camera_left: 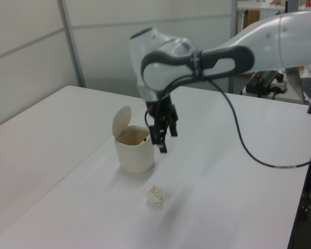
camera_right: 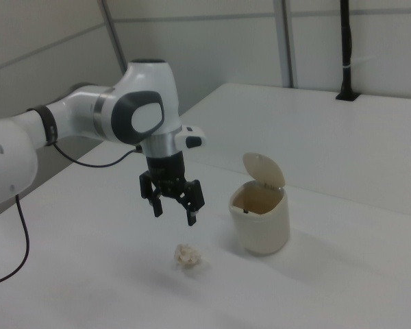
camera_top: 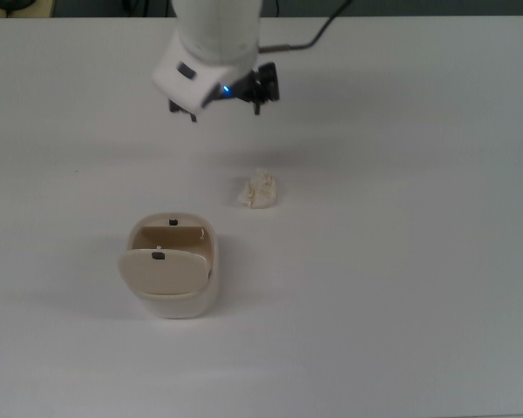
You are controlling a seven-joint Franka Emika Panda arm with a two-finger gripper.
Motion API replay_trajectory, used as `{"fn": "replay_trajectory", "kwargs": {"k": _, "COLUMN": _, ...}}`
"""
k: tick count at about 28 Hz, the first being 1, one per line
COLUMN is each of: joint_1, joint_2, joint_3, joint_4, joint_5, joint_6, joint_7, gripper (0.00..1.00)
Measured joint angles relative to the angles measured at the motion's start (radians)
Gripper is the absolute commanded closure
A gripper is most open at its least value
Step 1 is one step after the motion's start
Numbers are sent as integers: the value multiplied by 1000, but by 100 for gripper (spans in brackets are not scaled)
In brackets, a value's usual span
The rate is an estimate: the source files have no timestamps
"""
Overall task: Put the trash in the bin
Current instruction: 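Lower the open gripper down onto the crumpled white paper ball, then close the gripper on the paper ball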
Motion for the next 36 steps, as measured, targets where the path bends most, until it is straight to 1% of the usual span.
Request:
{"fn": "replay_trajectory", "kwargs": {"k": 6, "joint_1": 46, "joint_2": 49, "joint_3": 3, "joint_4": -46, "joint_5": -3, "joint_6": 107, "joint_7": -5, "gripper": 0}}
{"fn": "replay_trajectory", "kwargs": {"k": 10, "joint_1": 81, "joint_2": 90, "joint_3": 3, "joint_4": -76, "joint_5": -21, "joint_6": 178, "joint_7": -5, "gripper": 0}}
{"fn": "replay_trajectory", "kwargs": {"k": 11, "joint_1": 88, "joint_2": 102, "joint_3": 3, "joint_4": -79, "joint_5": -27, "joint_6": 192, "joint_7": -5, "gripper": 2}}
{"fn": "replay_trajectory", "kwargs": {"k": 12, "joint_1": 93, "joint_2": 113, "joint_3": 3, "joint_4": -81, "joint_5": -32, "joint_6": 206, "joint_7": -5, "gripper": 15}}
{"fn": "replay_trajectory", "kwargs": {"k": 16, "joint_1": 106, "joint_2": 153, "joint_3": 3, "joint_4": -83, "joint_5": -45, "joint_6": 242, "joint_7": -5, "gripper": 36}}
{"fn": "replay_trajectory", "kwargs": {"k": 17, "joint_1": 107, "joint_2": 159, "joint_3": 3, "joint_4": -83, "joint_5": -49, "joint_6": 246, "joint_7": -5, "gripper": 48}}
{"fn": "replay_trajectory", "kwargs": {"k": 22, "joint_1": 107, "joint_2": 170, "joint_3": 3, "joint_4": -83, "joint_5": -57, "joint_6": 255, "joint_7": -5, "gripper": 73}}
{"fn": "replay_trajectory", "kwargs": {"k": 23, "joint_1": 107, "joint_2": 169, "joint_3": 3, "joint_4": -82, "joint_5": -57, "joint_6": 255, "joint_7": -5, "gripper": 79}}
{"fn": "replay_trajectory", "kwargs": {"k": 33, "joint_1": 107, "joint_2": 174, "joint_3": 2, "joint_4": -81, "joint_5": -60, "joint_6": 258, "joint_7": -5, "gripper": 80}}
{"fn": "replay_trajectory", "kwargs": {"k": 34, "joint_1": 107, "joint_2": 176, "joint_3": 2, "joint_4": -81, "joint_5": -63, "joint_6": 263, "joint_7": -5, "gripper": 85}}
{"fn": "replay_trajectory", "kwargs": {"k": 36, "joint_1": 107, "joint_2": 179, "joint_3": 2, "joint_4": -81, "joint_5": -70, "joint_6": 273, "joint_7": -5, "gripper": 90}}
